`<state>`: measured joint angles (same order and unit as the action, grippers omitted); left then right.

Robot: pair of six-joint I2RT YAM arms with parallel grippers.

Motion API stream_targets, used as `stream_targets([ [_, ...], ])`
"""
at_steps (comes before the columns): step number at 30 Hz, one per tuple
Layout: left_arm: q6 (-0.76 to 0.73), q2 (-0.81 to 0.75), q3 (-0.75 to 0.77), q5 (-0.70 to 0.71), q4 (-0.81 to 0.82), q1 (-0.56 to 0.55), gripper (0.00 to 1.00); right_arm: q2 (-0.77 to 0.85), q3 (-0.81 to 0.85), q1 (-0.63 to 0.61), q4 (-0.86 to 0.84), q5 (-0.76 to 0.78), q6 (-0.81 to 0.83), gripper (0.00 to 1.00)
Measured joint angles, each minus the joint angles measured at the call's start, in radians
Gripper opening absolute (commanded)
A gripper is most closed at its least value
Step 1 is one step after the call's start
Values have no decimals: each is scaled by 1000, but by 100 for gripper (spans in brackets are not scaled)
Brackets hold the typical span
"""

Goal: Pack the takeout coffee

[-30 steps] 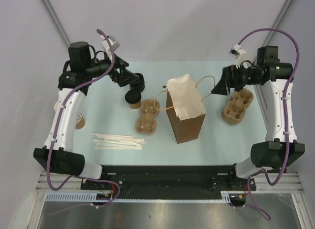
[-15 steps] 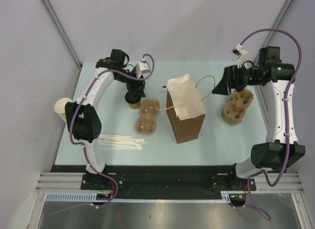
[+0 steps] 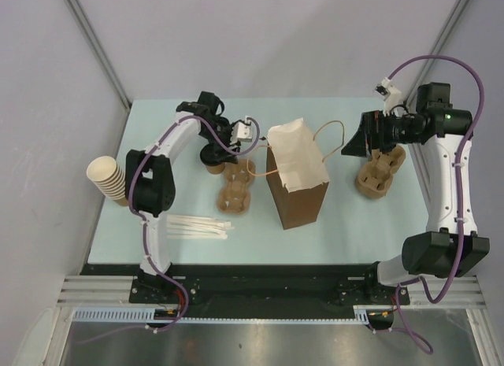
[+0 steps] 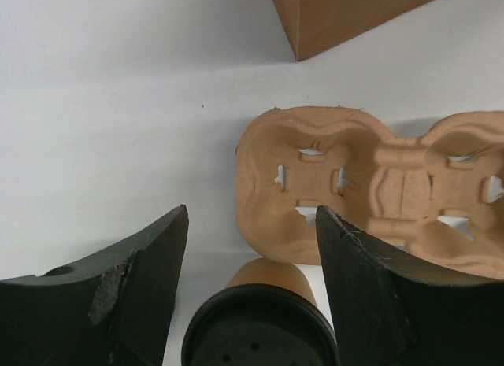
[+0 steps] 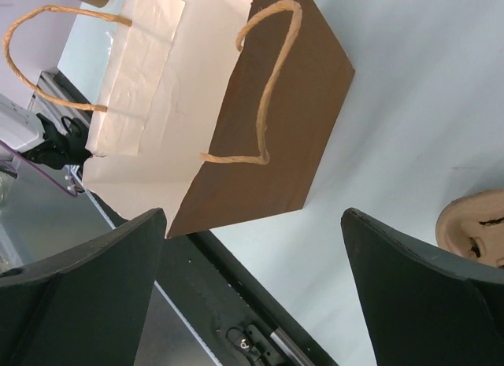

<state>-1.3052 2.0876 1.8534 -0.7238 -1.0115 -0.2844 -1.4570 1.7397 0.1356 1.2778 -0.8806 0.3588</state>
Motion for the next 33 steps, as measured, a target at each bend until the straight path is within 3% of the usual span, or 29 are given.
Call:
stream_targets([
  [16,-119,88,-32,27,67,-3,65,0,-18,26,-3,-5,0,100],
  [25,-119,99,-38,46,71,-8,49,-5,-18,27,-5,-14,0,100],
  [33,-119,100,-77,68,87,-29,50,-8,-18,28,-5,-18,0,100],
])
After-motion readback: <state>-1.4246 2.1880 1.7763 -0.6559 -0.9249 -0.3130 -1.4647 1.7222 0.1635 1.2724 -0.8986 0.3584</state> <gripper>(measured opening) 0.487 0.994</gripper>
